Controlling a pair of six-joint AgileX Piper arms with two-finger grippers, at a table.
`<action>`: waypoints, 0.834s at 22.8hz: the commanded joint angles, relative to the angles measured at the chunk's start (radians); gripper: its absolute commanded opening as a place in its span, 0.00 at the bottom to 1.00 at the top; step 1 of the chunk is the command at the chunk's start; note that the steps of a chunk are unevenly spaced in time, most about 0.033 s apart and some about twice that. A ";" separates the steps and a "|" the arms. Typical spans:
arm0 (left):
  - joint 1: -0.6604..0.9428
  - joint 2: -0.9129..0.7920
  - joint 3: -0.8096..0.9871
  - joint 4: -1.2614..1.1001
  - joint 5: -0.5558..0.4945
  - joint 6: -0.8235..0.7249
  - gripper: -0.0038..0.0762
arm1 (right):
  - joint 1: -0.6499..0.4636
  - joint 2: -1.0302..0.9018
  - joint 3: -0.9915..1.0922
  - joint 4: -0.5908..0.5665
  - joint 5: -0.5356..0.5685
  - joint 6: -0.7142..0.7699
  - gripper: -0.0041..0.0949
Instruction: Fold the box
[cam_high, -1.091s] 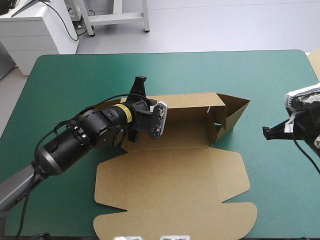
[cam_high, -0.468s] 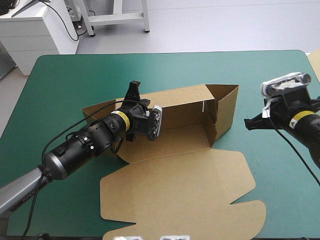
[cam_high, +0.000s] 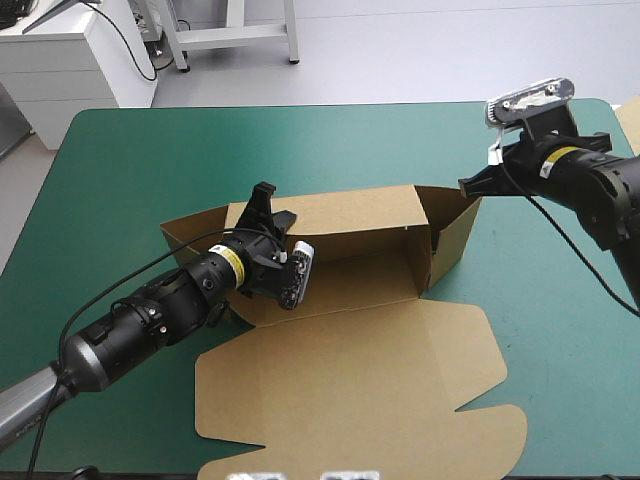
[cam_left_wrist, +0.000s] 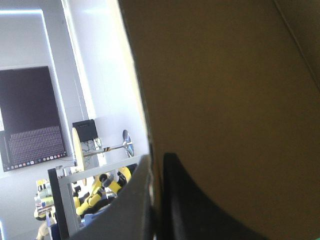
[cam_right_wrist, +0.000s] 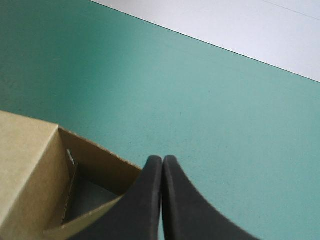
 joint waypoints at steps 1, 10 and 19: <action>0.000 -0.038 0.003 0.041 -0.006 -0.009 0.04 | -0.005 0.022 -0.089 0.029 -0.025 -0.022 0.02; 0.000 -0.036 0.003 0.087 -0.031 -0.041 0.04 | -0.005 0.204 -0.208 0.056 0.089 -0.039 0.02; 0.000 -0.036 0.003 0.091 -0.029 -0.039 0.04 | -0.153 0.436 -0.344 0.429 0.264 -0.159 0.02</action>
